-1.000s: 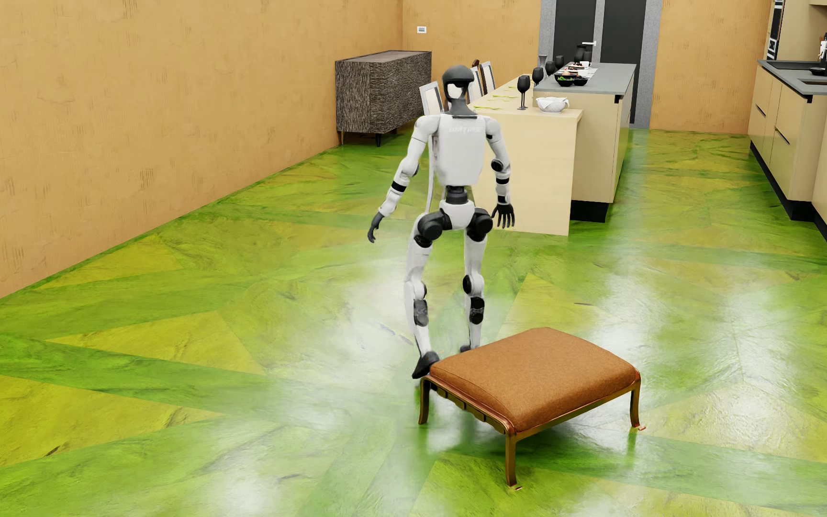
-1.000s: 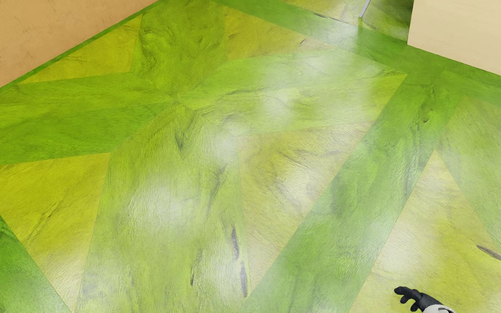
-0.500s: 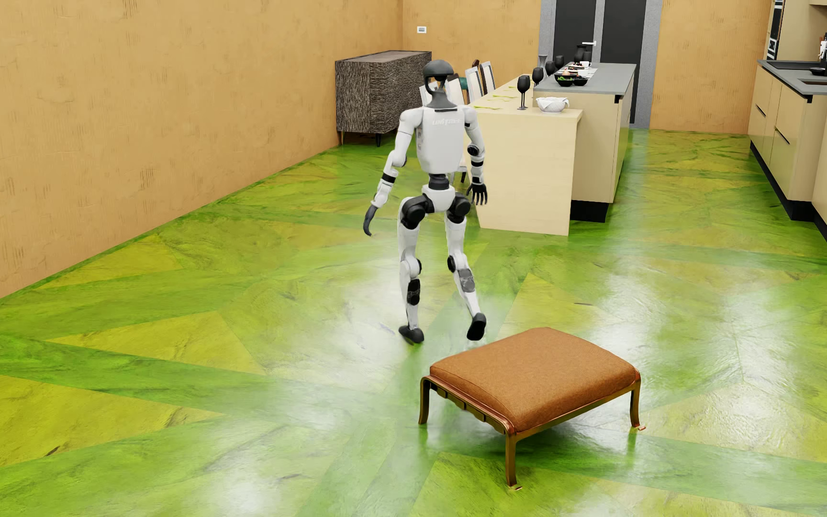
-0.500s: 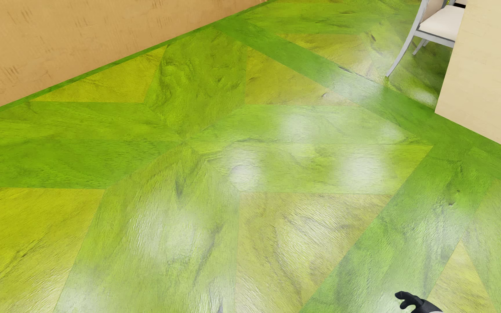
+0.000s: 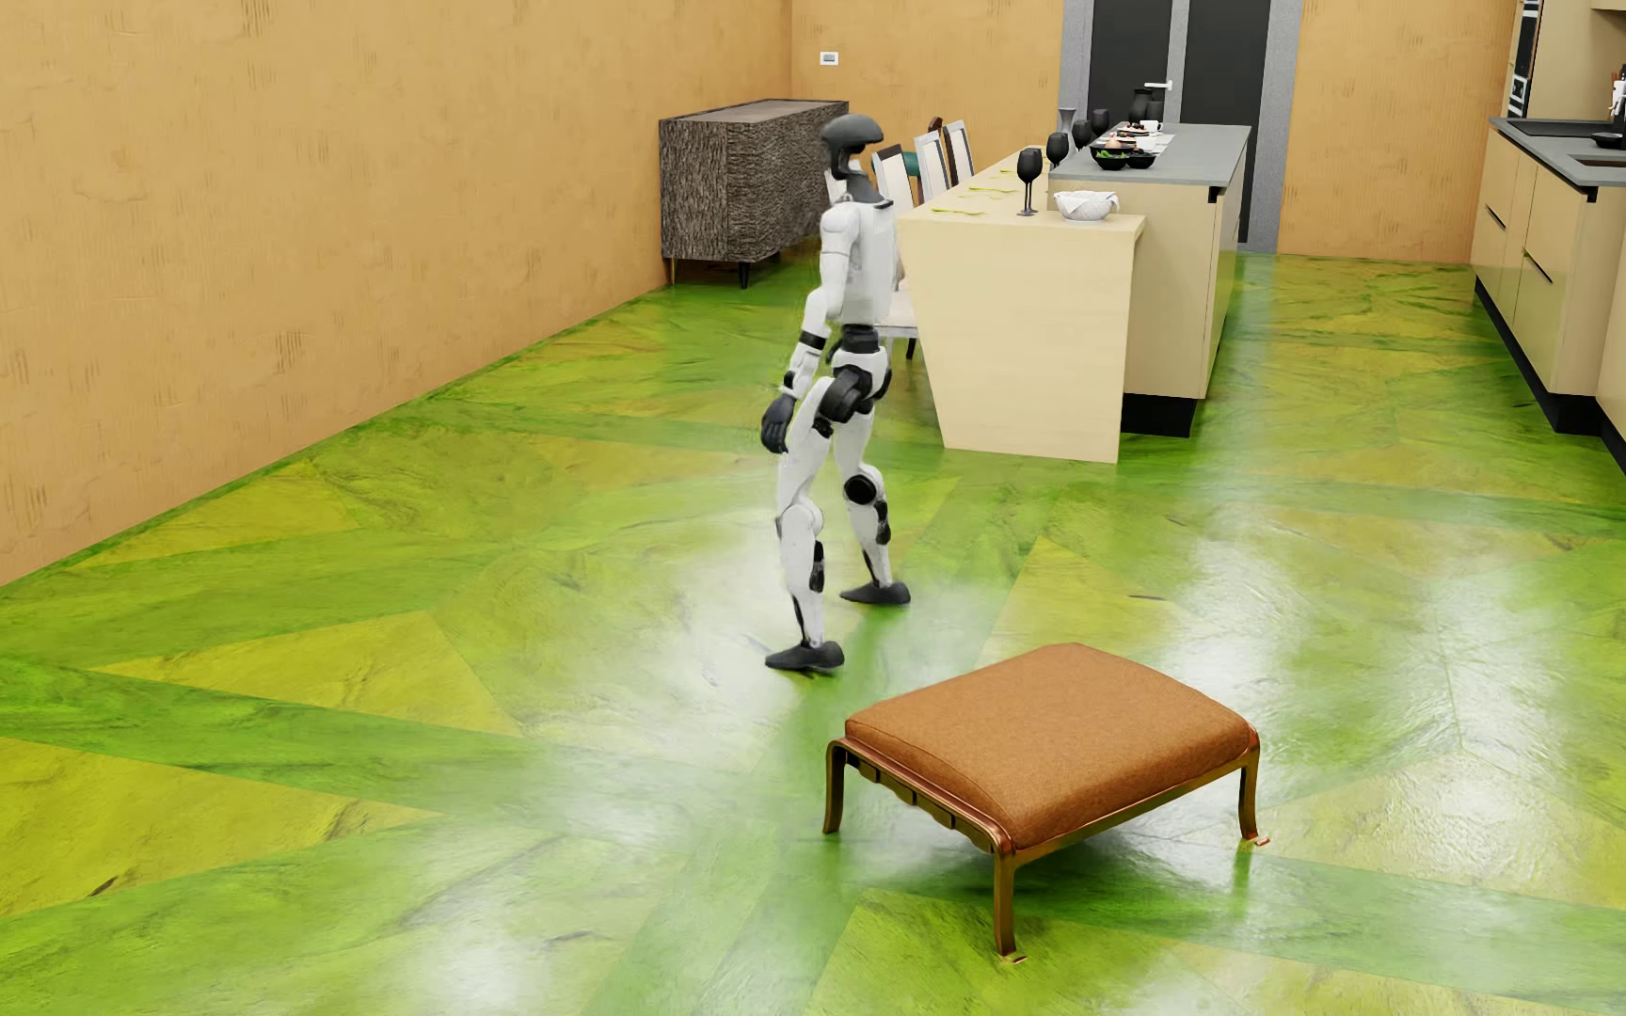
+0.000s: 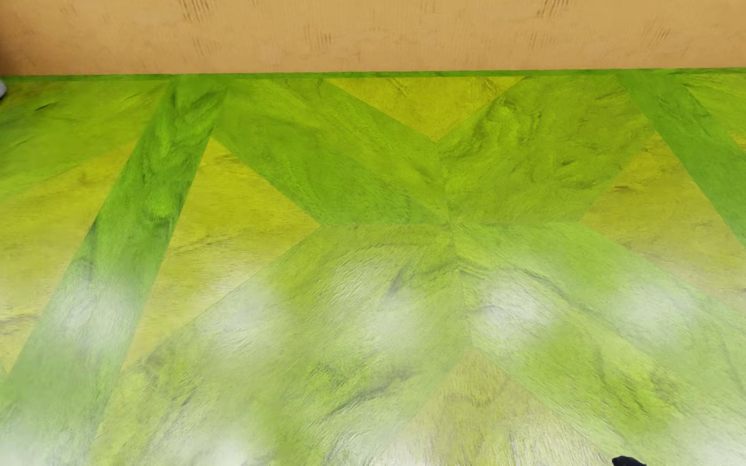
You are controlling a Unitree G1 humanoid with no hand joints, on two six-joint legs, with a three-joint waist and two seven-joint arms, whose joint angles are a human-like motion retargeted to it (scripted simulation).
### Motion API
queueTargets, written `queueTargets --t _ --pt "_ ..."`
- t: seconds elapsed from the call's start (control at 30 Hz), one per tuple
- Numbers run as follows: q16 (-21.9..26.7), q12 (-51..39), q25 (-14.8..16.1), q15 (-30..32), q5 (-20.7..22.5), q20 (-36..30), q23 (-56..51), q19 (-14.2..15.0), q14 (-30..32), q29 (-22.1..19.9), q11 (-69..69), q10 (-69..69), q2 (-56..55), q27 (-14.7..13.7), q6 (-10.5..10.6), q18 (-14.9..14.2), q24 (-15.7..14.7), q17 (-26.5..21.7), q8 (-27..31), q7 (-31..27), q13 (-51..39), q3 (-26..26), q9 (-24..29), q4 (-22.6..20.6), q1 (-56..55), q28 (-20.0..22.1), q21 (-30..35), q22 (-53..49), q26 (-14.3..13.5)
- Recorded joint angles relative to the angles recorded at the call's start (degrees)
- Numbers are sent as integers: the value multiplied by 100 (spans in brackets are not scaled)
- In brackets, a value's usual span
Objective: Rise from the chair
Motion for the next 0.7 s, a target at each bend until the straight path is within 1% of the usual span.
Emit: queueTargets --t 0.03,0.07,0.13,0.17,0.2,0.23,0.27,0.3,0.33,0.43,0.53,0.7 --pt "-52 -99 44 -41 82 100 5 8 208 -75 -15 1 21 -39 50 -27 -93 -26 -40 -21 -80 8 44 64 -130 19 12 149 -1" --pt "-81 -101 76 -46 163 67 45 13 348 -175 -14 12 22 -38 71 -23 -97 -18 -108 -12 -135 -9 45 73 -222 25 20 225 50" --pt "-95 -73 131 -157 250 -148 25 -103 244 -213 -201 95 174 -50 95 83 116 -42 -198 173 -135 -25 41 -56 -272 -318 -119 243 158" --pt "-134 -125 144 -159 273 -168 17 -114 120 -159 -342 185 247 -69 139 160 289 -84 -245 263 -123 -10 26 -159 -307 -467 -229 299 187" --pt "-210 -226 212 -220 257 -248 -16 111 -37 -86 -373 94 289 -91 192 102 383 -117 -279 337 -84 18 77 -276 -210 -221 -118 427 24" --pt "-225 -253 264 -199 296 -224 36 88 -120 -112 -443 -6 316 -92 223 180 368 -89 -307 389 -70 30 67 -360 -146 -187 -124 428 16" --pt "-213 -252 308 -181 335 -224 96 17 -180 -115 -490 -163 336 -92 237 252 304 -29 -321 433 -55 25 50 -432 -51 -163 -117 413 -9" --pt "-186 -241 312 -170 359 -257 140 -70 -148 -130 -514 -341 353 -103 241 318 317 36 -332 466 -33 18 38 -492 49 -137 -124 406 -27" --pt "-158 -226 307 -168 373 -289 130 -135 -70 -149 -501 -527 339 -121 251 326 358 99 -343 486 4 2 37 -537 129 -112 -138 391 -34" --pt "-127 -167 373 -105 390 -301 78 -226 226 -252 -502 -1092 205 -208 295 300 225 282 -343 573 64 -44 81 -568 283 104 -65 368 -91" --pt "-123 -176 393 5 354 -358 150 -216 363 -206 -600 -1329 88 -191 309 232 231 390 -318 590 56 -58 122 -577 233 22 -53 434 -88" --pt "-164 -129 480 212 184 -183 131 -169 165 -273 -554 -1383 -112 -151 224 340 127 439 -204 728 -26 -47 191 -757 365 70 99 483 -104"
